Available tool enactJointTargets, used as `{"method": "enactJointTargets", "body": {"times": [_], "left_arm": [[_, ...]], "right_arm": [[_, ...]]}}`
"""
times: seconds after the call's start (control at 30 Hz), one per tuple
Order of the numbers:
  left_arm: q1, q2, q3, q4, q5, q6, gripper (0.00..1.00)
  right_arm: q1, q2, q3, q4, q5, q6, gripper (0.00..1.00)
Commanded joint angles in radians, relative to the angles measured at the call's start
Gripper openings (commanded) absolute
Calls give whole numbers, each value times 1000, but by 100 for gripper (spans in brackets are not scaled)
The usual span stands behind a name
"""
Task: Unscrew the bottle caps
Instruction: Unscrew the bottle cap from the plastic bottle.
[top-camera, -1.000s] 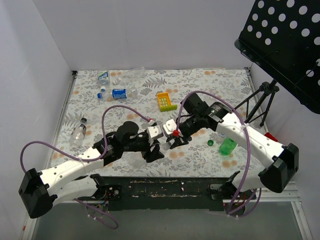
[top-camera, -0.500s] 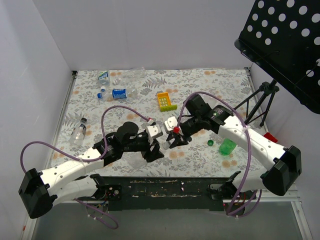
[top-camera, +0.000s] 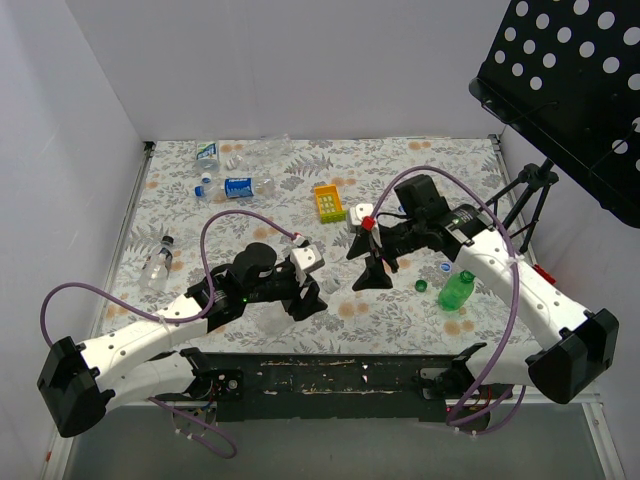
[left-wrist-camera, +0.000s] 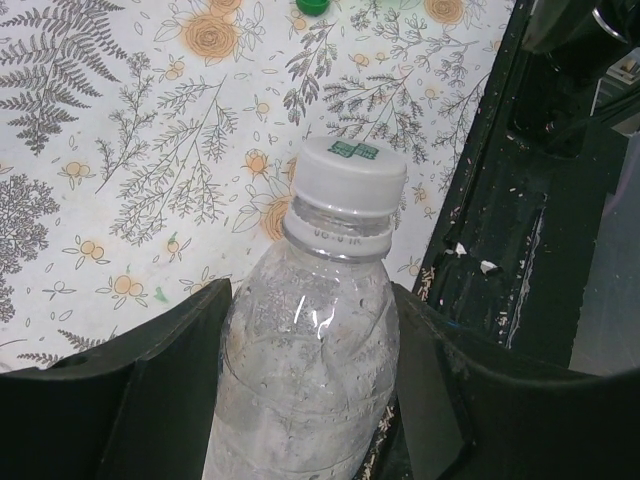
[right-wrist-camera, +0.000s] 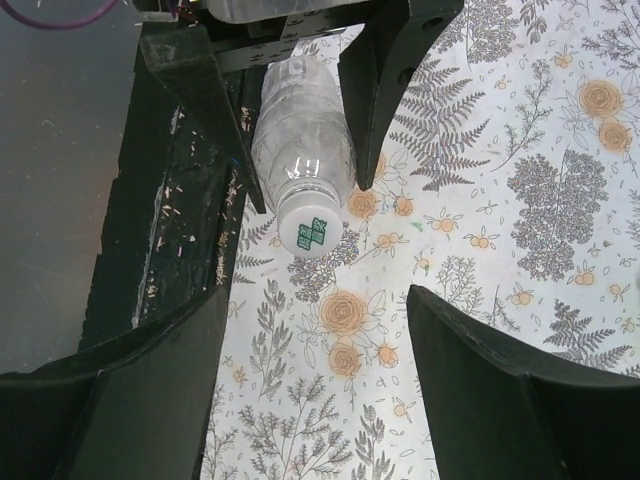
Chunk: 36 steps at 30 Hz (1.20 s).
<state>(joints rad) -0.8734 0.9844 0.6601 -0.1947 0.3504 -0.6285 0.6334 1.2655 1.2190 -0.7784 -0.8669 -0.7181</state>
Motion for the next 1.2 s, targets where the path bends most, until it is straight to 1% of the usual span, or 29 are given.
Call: {"method": "enactJointTargets", "body": {"times": [0.0, 0.13, 0.3, 0.4, 0.47, 0.5, 0.67, 0.9, 1.07, 1.1, 1.17], "left_arm": [[2, -7, 7, 14, -22, 1, 0], [2, -6, 12, 18, -28, -2, 0], [2, -4, 13, 21, -39, -7, 0], [2, 0, 15, 29, -45, -10, 0], [2, 7, 16, 32, -50, -10, 0], [2, 10, 18, 34, -53, -10, 0], [2, 20, 26, 44, -59, -17, 0], [2, 37, 32, 58, -67, -27, 0], [2, 46, 33, 63, -70, -33, 0], [2, 48, 33, 63, -68, -34, 0], [2, 45, 29, 63, -73, -36, 0]], "right_arm": [[-23, -12, 53, -18, -44, 95, 80], [-46, -9, 50, 60, -73, 268, 79], [-55, -3, -16, 204, -14, 547, 77], [-55, 20, -45, 237, 37, 684, 76], [-55, 44, -39, 231, 31, 710, 76], [-55, 54, -41, 232, 25, 748, 76], [-47, 80, -59, 258, 25, 804, 75], [-5, 118, -70, 255, 62, 804, 75], [12, 138, -52, 245, 57, 796, 71], [14, 141, -50, 243, 57, 796, 70], [18, 147, -49, 237, 57, 790, 63]]}}
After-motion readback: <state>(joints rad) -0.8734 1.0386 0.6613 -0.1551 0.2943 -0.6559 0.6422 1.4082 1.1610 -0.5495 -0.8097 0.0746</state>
